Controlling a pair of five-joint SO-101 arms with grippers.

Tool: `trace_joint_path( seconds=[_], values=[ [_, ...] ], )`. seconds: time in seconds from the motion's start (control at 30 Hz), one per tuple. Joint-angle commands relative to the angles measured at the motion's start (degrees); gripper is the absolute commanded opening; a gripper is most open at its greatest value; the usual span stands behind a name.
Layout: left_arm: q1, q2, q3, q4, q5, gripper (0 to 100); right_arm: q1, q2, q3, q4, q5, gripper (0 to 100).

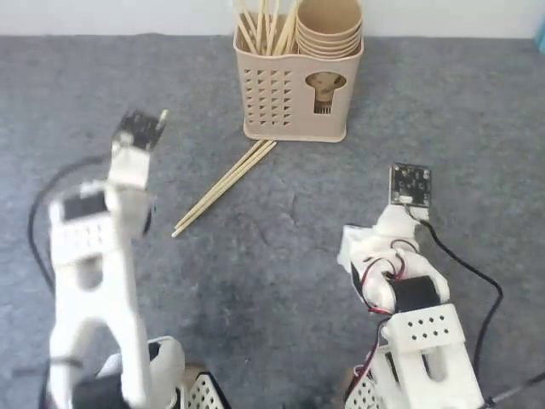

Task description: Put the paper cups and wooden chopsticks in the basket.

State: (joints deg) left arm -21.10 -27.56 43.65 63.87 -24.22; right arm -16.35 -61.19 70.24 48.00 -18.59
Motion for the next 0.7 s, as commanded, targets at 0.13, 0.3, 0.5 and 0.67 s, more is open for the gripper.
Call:
trace_joint_path(
  seconds=[0.13, 0.3, 0.5, 0.67],
  values=[
    [-0.53, -26.99, 25.80, -18.02, 18.55, 1, -7.16, -0.84, -5.36, -5.76, -1.67, 1.0],
    [-4.13, -37.45, 33.89, -25.93, 26.64, 1, -10.77, 1.27, -6.07, -11.38, -1.67, 1.0],
    [-8.62, -49.23, 39.78, -30.68, 33.93, 1, -14.20, 19.65, -17.32, -14.90, -2.81, 1.0],
    [-8.62, -56.35, 43.03, -30.86, 34.20, 1, -16.40, 40.75, -32.79, -14.81, -6.86, 1.0]
  ],
)
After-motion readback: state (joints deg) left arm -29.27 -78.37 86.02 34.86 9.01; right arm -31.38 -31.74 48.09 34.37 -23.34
